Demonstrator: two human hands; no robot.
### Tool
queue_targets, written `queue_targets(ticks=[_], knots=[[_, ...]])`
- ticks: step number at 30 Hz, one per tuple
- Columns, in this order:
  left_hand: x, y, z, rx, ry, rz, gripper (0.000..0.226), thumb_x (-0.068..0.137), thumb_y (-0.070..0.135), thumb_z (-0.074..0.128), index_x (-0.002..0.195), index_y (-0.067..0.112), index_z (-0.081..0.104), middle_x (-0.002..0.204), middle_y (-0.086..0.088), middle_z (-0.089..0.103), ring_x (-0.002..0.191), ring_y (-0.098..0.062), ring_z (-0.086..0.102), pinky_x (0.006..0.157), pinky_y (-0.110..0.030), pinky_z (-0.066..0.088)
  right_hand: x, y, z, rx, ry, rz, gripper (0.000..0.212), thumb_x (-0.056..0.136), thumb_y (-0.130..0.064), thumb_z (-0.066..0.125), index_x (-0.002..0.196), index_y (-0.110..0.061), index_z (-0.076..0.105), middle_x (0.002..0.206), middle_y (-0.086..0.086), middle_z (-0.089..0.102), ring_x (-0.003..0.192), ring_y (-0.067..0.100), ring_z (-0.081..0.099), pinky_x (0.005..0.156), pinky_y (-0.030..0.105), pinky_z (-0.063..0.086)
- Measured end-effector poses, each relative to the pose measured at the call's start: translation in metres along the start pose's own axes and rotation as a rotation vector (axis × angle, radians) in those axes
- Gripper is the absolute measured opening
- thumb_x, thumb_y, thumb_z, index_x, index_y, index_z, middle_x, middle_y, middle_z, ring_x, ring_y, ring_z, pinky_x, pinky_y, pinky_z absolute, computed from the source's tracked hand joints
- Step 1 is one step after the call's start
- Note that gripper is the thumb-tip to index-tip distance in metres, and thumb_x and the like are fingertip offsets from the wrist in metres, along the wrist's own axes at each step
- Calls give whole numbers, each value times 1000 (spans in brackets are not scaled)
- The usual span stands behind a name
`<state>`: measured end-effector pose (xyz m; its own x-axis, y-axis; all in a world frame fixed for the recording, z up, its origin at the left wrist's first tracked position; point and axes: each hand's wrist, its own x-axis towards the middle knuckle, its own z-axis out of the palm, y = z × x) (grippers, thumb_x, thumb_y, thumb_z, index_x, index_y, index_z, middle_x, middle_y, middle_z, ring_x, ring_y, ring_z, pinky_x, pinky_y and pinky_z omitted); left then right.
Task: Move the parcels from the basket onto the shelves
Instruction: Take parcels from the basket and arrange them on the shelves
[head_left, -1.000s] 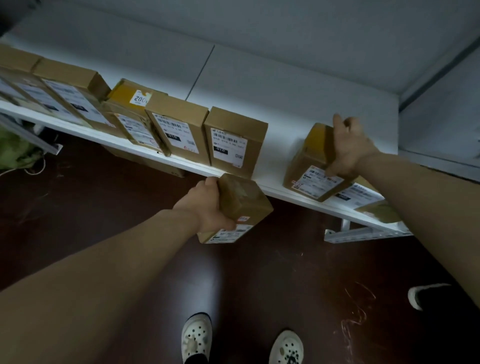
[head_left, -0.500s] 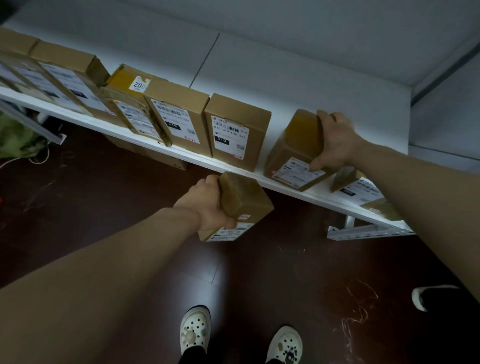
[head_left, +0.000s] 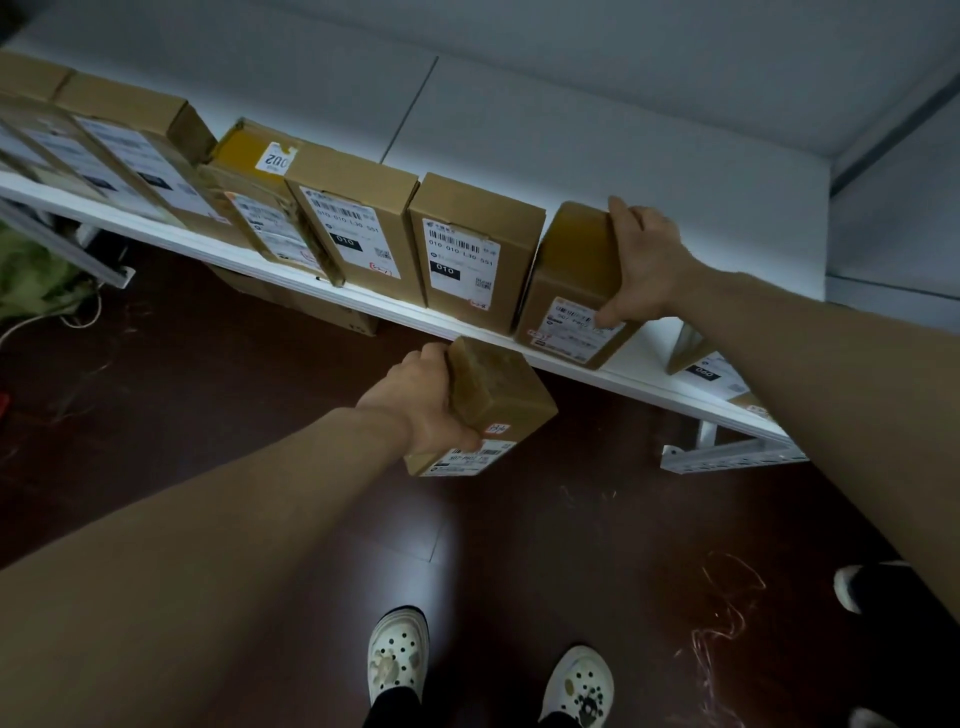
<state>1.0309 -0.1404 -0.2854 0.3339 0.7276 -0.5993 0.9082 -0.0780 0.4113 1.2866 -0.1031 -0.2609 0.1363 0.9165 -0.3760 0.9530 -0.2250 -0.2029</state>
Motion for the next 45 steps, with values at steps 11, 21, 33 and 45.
queue_targets(ticks=[11, 21, 33, 45], knots=[[7, 45, 31, 42, -65, 80, 101, 53, 41, 87, 134, 15, 33, 127, -1, 49, 118, -21, 49, 99, -41, 47, -72, 117, -20, -114, -69, 269, 135, 62, -52, 82, 152, -13, -10, 160, 12, 4, 148, 26, 2, 117, 49, -2], [12, 73, 51, 78, -84, 102, 98, 58, 39, 86, 136, 16, 32, 128, -1, 46, 119, -20, 48, 100, -40, 46, -68, 160, 5, -154, -173, 366, 148, 52, -33, 93, 150, -19, -18, 160, 10, -3, 147, 34, 2, 112, 62, 20], [22, 63, 62, 68, -84, 79, 104, 55, 41, 87, 138, 17, 28, 128, 0, 47, 117, -20, 50, 100, -39, 46, -54, 156, 18, -215, -141, 275, 134, 54, -40, 90, 151, -26, -2, 151, 9, 20, 138, 34, 24, 107, 59, 27], [26, 62, 70, 48, -106, 98, 105, 57, 38, 87, 139, 17, 27, 131, -1, 46, 119, -20, 49, 101, -40, 45, -32, 111, 34, -93, -65, 150, 118, 63, -34, 84, 151, -17, 8, 151, 12, 19, 139, 35, 19, 112, 59, 21]])
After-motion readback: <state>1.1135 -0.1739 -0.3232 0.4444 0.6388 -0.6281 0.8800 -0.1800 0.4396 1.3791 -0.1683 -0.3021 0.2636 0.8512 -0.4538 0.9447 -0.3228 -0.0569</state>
